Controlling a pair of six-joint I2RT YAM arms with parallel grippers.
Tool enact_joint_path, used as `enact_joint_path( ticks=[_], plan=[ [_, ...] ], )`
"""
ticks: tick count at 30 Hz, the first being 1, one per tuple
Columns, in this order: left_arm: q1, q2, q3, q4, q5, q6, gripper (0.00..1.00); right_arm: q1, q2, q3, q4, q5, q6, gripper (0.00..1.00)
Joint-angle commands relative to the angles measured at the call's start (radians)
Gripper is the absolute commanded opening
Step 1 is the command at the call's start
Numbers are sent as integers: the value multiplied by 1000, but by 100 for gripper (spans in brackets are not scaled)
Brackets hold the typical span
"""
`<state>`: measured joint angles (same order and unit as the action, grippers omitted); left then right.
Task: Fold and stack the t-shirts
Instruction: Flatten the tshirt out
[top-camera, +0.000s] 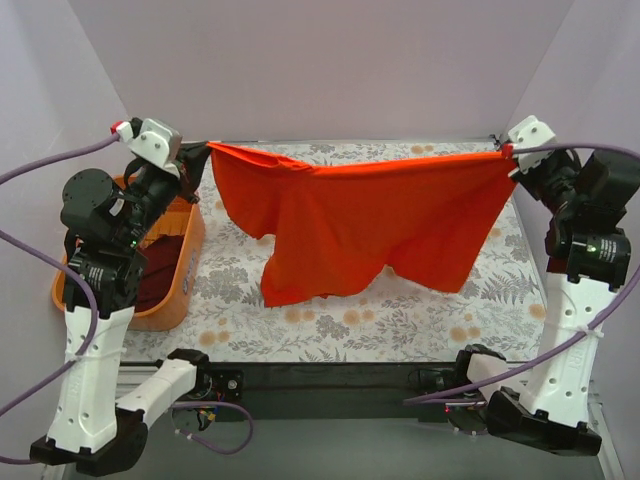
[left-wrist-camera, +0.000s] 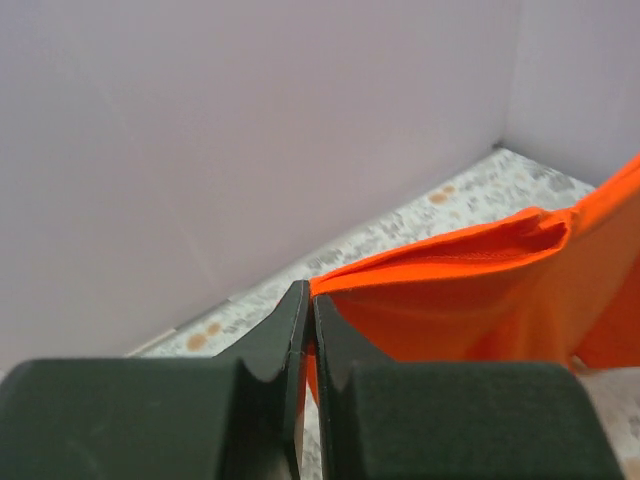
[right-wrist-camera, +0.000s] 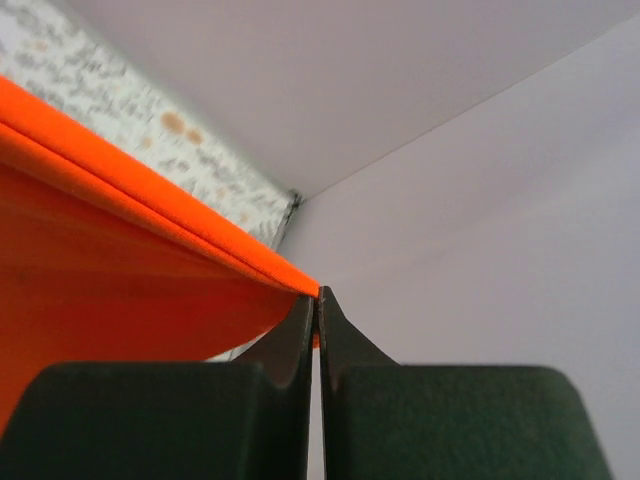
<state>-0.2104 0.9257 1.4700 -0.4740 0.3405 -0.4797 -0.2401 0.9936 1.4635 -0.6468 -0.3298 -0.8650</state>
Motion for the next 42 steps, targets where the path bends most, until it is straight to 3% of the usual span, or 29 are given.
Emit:
enact_joint_path(
  ticks=[1,8,12,15,16,19,20,23,26,32,35,36,39,42],
  plan=[
    [8,96,45,104,-167,4,0,-2,92,140,142,-1,139,1],
    [8,398,137,345,-185,58,0,22,429,411,148,-45,195,1],
    [16,658,320,498,-205,79,0,65,600,547,217,55,199,1],
    [28,928,660,508,-215,69,0,74,752,747,297,156,248,1],
    [34,1070,885,502,-204,69,0,74,790,800,337,178,257,1],
    [48,1218,1098,593,-173,72,0,76,885,894,483,258,303,1],
    [52,1214,1074,712,-161,70,0,78,884,881,542,273,313,1],
    [54,1156,979,862,-127,72,0,76,844,787,726,290,350,1],
    [62,1106,914,935,-138,81,0,76,801,687,849,290,376,1],
    [129,1003,753,930,-109,24,0,78,749,482,921,226,397,1],
    [129,903,402,987,3,58,0,79,720,309,938,88,370,1],
    [128,847,209,1003,29,93,0,81,712,257,946,52,359,1],
    [123,779,-68,977,66,140,0,96,689,71,954,-38,276,1],
    [121,753,-239,996,41,148,0,111,683,-72,960,-52,199,1]
  ],
)
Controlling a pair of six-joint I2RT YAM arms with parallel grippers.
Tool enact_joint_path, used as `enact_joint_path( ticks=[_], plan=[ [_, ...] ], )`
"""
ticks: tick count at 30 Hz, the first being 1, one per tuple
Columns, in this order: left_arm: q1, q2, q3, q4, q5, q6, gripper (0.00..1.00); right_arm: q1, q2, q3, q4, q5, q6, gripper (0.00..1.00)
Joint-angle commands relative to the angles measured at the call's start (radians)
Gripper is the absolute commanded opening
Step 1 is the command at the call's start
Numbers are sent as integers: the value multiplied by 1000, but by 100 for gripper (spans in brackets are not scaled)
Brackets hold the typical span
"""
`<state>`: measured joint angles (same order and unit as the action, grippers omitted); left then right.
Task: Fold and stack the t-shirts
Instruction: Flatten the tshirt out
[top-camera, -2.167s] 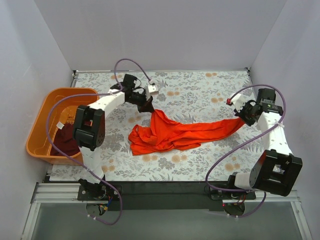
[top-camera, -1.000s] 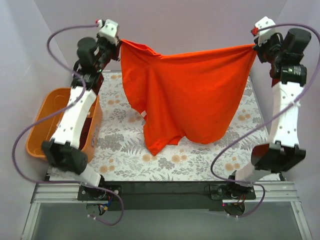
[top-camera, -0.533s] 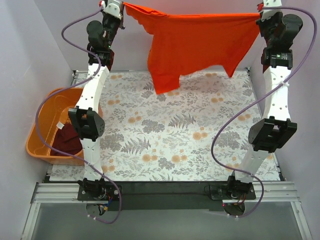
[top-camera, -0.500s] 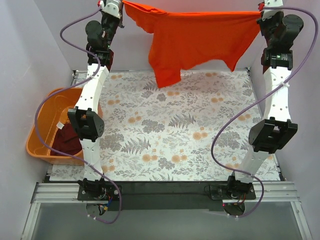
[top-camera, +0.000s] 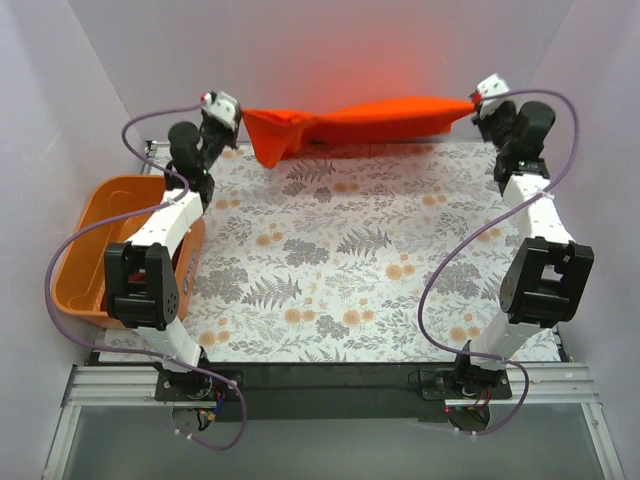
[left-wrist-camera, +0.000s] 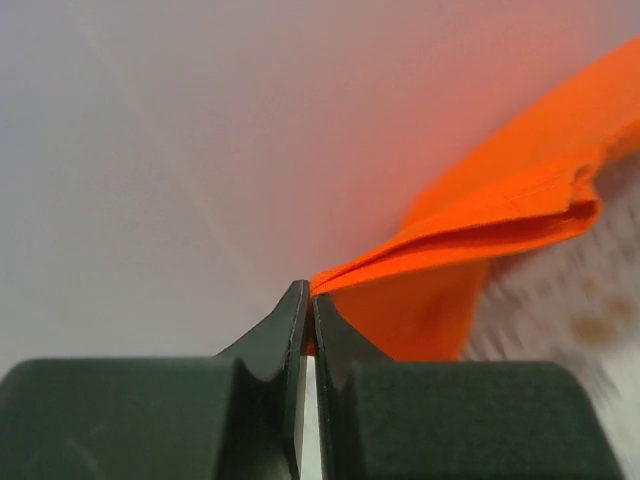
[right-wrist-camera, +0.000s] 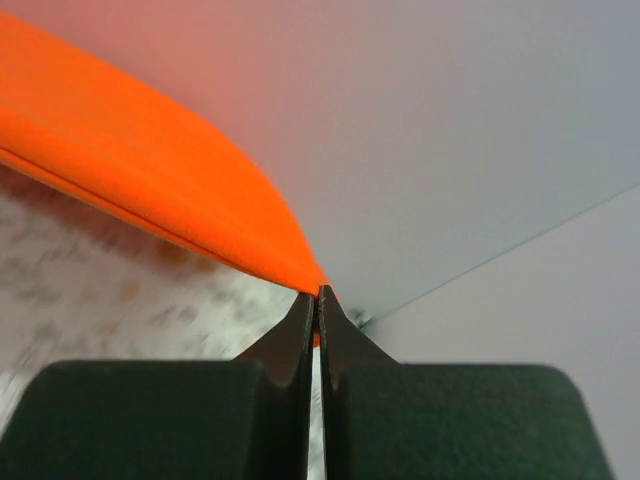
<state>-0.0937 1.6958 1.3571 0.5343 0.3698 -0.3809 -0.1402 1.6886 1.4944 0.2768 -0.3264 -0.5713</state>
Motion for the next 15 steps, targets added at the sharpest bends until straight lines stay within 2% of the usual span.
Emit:
enact_joint_path(
  ticks=[1,3,4,10,15],
  plan=[
    [5,-22,-198,-28,12,62,0,13,-10,-135,33,-57,-107,1],
    [6,-13,-225,-52,3,63,0,22,-17,-186,32,-46,-157,1],
    [6,-1,-214,-124,3,69,0,24,-17,-221,32,-39,-165,1],
    [20,59,-53,-296,0,57,0,24,-33,-204,-36,3,-199,1],
    [23,-48,57,-506,104,117,0,24,-118,-189,-206,0,-280,1]
  ],
)
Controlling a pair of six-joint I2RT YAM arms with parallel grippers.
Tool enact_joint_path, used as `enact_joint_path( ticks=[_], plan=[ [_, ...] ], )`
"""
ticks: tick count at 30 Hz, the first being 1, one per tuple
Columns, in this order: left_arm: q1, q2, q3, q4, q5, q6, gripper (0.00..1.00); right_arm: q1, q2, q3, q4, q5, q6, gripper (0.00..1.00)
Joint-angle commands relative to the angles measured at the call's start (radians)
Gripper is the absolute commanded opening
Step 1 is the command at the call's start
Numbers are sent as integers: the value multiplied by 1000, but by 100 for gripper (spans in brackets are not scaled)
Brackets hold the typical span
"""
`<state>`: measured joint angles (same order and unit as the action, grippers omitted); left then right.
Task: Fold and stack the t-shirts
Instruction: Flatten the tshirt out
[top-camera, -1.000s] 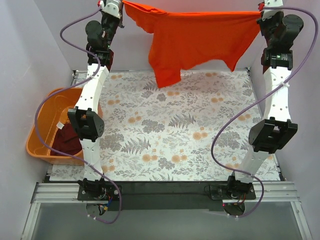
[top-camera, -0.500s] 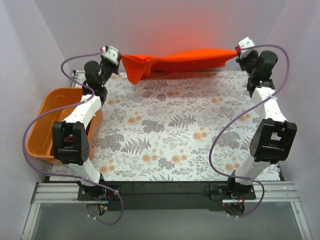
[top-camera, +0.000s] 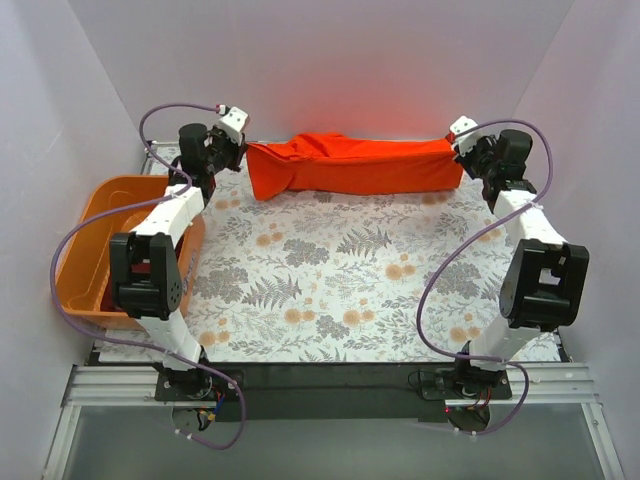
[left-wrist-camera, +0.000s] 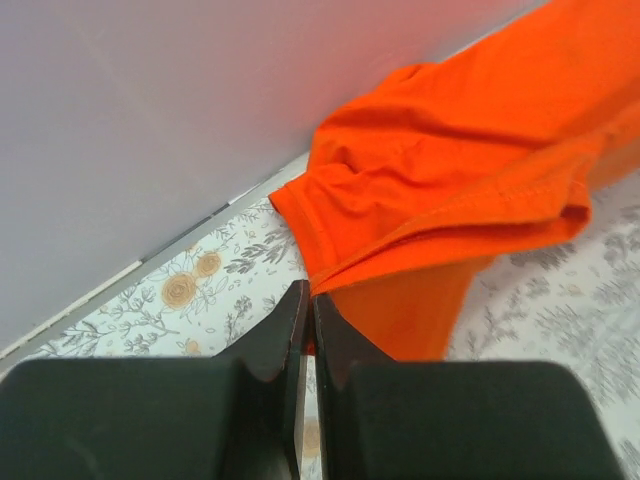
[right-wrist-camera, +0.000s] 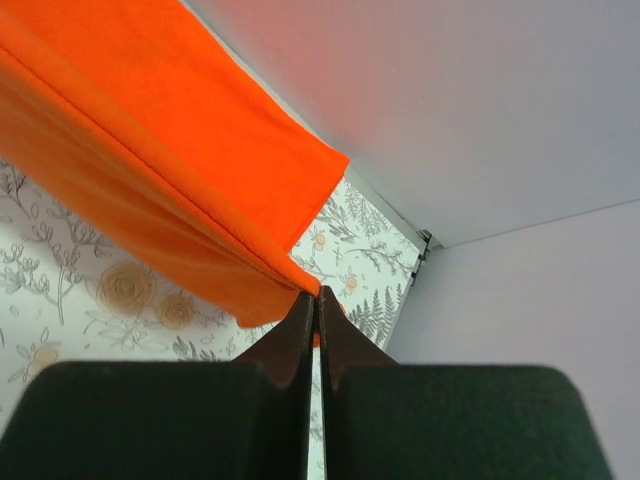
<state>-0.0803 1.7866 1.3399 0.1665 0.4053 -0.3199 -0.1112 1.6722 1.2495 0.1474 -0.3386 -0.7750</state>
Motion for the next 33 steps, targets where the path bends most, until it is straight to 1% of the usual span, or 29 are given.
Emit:
enact_joint_path(
  ticks=[1,2,3,4,5,6,7,9,10,11,12,13,15,16,17,18,19,20,21,22,23,24,26,27,29,30,31,32,33],
  plan=[
    [10,-171,73,-236,111,76,0,-5,-145,50,-104,9,-101,1],
    [10,-203,65,-283,131,103,0,-7,-170,13,-124,10,-153,1],
    [10,-281,18,-321,144,161,0,-8,-198,-14,-141,9,-180,1],
    [10,-318,-7,-408,159,194,0,-11,-256,-40,-181,7,-211,1],
    [8,-355,-37,-461,171,243,0,-12,-287,-74,-209,4,-278,1],
    [8,-401,-71,-510,181,313,0,-13,-346,-131,-230,3,-308,1],
    [8,-479,-137,-621,191,385,0,-15,-377,-166,-283,-2,-344,1],
    [8,-561,-206,-714,222,450,0,-18,-466,-253,-342,-22,-438,1],
    [7,-637,-278,-817,228,526,0,-19,-492,-281,-382,-31,-469,1],
    [5,-671,-307,-875,242,569,0,-19,-520,-309,-458,-39,-504,1],
    [2,-705,-346,-924,250,606,0,-19,-570,-344,-506,-37,-595,1],
    [2,-781,-411,-997,251,637,0,-19,-597,-407,-538,-34,-633,1],
    [1,-851,-479,-1077,277,685,0,-21,-678,-493,-595,7,-705,1],
    [-1,-881,-505,-1175,288,723,0,-21,-704,-571,-614,19,-787,1],
    [-1,-942,-560,-1221,293,804,2,-22,-730,-602,-638,39,-825,1],
    [-1,-972,-583,-1267,299,836,13,-22,-756,-628,-702,42,-857,9],
    [-1,-996,-605,-1370,296,887,23,-22,-808,-651,-748,44,-924,21],
    [-3,-1025,-629,-1419,285,944,41,-22,-836,-685,-778,52,-941,35],
    [-4,-1070,-631,-1399,261,882,41,-22,-895,-700,-830,58,-966,75],
    [-4,-1082,-624,-1429,238,896,42,-22,-922,-713,-847,64,-1007,87],
    [-4,-1086,-611,-1467,231,925,43,-24,-943,-729,-853,81,-1014,89],
    [-4,-1073,-575,-1487,234,921,45,-24,-965,-726,-864,82,-1014,89],
    [-4,-1044,-532,-1477,263,865,46,-25,-950,-676,-878,78,-974,90],
    [-4,-1018,-500,-1463,270,805,46,-25,-900,-648,-879,70,-943,89],
    [-4,-928,-473,-1351,273,692,46,-25,-817,-570,-881,44,-844,88],
    [-4,-890,-458,-1307,273,638,46,-25,-765,-473,-888,33,-725,84],
    [-4,-807,-426,-1227,274,540,46,-25,-649,-420,-904,24,-669,81],
    [-6,-764,-407,-1189,261,494,47,-24,-588,-370,-940,4,-617,76],
    [-9,-719,-384,-1150,250,440,47,-22,-527,-307,-968,-3,-505,67]
  ],
)
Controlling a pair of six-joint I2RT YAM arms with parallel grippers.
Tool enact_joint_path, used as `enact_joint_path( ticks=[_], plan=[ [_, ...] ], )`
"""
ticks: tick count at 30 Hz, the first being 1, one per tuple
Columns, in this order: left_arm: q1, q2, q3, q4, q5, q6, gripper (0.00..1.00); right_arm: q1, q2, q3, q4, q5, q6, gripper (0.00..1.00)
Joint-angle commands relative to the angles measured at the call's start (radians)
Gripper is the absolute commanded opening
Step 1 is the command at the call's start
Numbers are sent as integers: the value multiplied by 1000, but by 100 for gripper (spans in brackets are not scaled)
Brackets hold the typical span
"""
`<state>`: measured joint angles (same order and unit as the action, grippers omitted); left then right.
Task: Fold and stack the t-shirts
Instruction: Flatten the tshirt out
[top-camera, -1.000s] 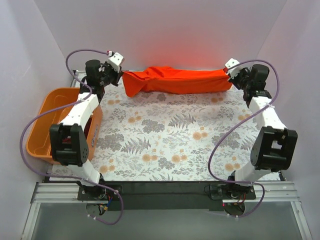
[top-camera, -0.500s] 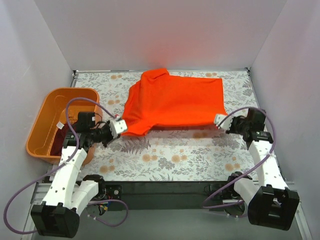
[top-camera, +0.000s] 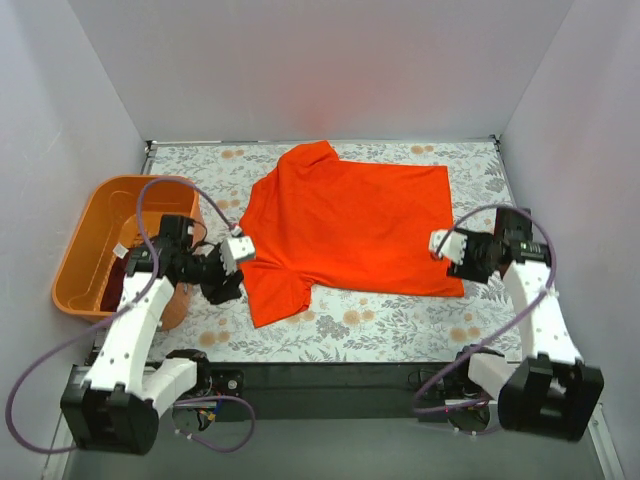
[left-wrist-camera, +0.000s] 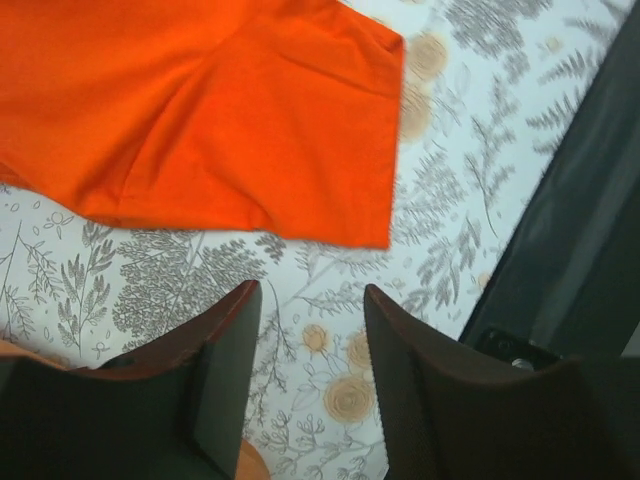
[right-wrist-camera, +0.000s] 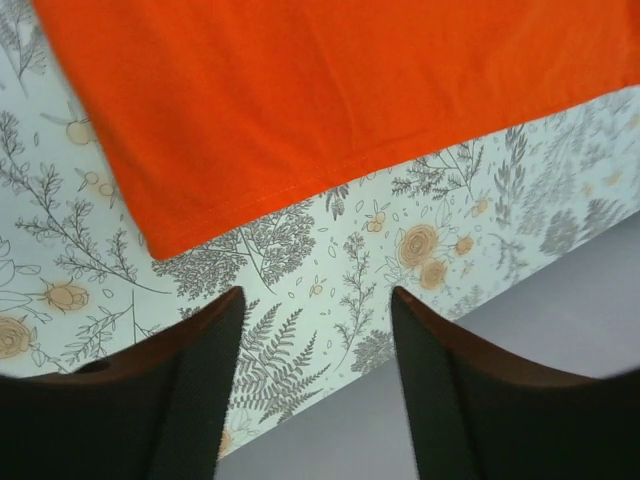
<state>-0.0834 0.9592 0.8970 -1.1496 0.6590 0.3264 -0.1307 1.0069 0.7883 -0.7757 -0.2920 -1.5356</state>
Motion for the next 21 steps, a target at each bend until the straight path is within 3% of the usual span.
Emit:
enact_joint_path(
  ticks=[1,6,12,13,15,18,21],
  plan=[
    [-15,160,98,232,-19,-293,42,0,253,258,-66,-61,306,61],
    [-142,467,223,396,-299,-527,29,31,552,485,-152,-70,567,40],
    [-202,741,292,545,-515,-663,17,82,761,514,-123,14,673,33],
    [-203,772,301,560,-595,-696,10,83,783,520,-113,30,695,31],
    [-204,820,281,559,-630,-690,8,83,827,517,-91,53,709,30],
    [-207,826,224,570,-647,-670,8,83,848,464,-40,134,706,26],
    [-213,787,163,481,-661,-684,8,83,828,363,-8,224,671,22]
  ],
)
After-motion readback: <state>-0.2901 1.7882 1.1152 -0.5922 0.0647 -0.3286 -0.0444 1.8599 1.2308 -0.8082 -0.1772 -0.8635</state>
